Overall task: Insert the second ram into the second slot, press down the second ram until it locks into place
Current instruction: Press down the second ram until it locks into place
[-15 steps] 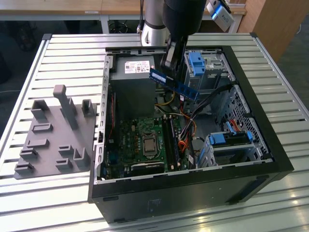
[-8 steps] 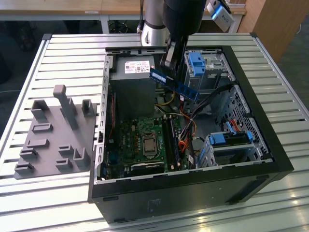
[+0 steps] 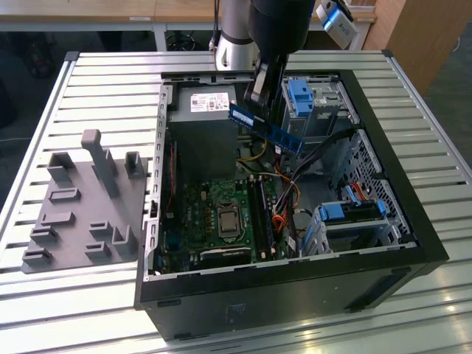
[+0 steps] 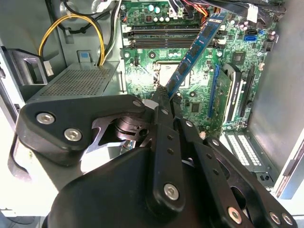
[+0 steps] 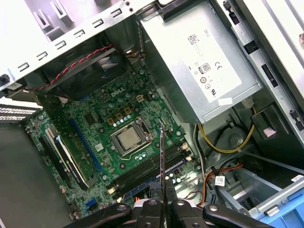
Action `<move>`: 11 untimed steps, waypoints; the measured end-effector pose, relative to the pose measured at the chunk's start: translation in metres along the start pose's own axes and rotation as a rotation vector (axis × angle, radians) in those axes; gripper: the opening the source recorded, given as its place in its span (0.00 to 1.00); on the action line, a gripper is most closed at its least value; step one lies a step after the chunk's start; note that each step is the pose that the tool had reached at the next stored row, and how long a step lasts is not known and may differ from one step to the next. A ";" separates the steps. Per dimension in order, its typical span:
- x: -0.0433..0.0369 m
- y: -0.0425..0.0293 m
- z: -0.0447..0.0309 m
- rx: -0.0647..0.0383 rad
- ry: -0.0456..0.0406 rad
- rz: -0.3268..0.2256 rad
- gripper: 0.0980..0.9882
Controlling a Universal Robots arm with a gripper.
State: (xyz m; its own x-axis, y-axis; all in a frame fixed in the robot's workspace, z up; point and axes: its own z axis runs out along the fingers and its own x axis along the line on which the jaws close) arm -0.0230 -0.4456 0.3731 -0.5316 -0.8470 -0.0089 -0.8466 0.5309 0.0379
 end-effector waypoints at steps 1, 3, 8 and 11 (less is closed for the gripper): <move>0.0000 0.0000 0.0000 0.000 0.0000 0.002 0.04; 0.0000 0.0000 0.0000 0.000 -0.0001 0.005 0.04; 0.0000 0.0000 0.0000 0.000 -0.0005 0.013 0.04; 0.0000 0.0000 0.0000 0.000 -0.0006 0.018 0.04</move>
State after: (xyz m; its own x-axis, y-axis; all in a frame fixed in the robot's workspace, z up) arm -0.0230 -0.4456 0.3731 -0.5470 -0.8371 -0.0089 -0.8367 0.5464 0.0379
